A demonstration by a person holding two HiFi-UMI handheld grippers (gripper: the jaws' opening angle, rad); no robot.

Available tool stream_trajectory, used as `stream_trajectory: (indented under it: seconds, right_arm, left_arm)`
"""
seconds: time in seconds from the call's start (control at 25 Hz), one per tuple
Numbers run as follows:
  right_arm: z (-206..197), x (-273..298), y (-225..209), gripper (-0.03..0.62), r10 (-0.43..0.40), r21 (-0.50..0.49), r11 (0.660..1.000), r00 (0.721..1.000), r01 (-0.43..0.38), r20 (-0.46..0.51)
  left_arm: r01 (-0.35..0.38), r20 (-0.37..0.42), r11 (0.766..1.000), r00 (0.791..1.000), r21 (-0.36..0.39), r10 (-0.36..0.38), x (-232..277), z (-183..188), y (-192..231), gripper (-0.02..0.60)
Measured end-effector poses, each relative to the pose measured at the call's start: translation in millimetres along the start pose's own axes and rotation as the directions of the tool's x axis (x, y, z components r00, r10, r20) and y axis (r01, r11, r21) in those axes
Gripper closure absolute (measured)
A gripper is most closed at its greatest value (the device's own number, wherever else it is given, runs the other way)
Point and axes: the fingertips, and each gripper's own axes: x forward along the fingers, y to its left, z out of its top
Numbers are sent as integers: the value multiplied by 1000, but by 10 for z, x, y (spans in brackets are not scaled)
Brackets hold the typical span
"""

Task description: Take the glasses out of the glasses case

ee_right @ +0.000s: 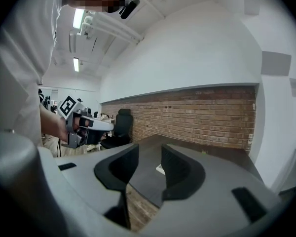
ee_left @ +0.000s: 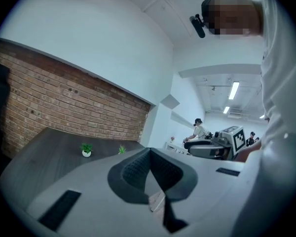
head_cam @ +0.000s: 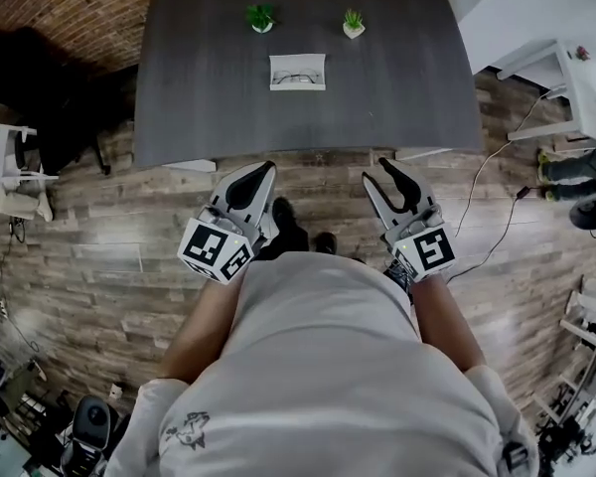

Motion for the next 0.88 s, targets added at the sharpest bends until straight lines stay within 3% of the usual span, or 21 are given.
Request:
stream_trajectory:
  seconds: [0.32,0.88]
  right_arm:
    - [381,813,110,444,17,-43,999,999,-16,34]
    - [439,1354,169,442,51,-59,997,998,-49,25]
  left_arm:
    - [49,0,999,999,16,-49,13,239,544,571]
    - [32,20,999,999,9,-32,-128,395,973,571]
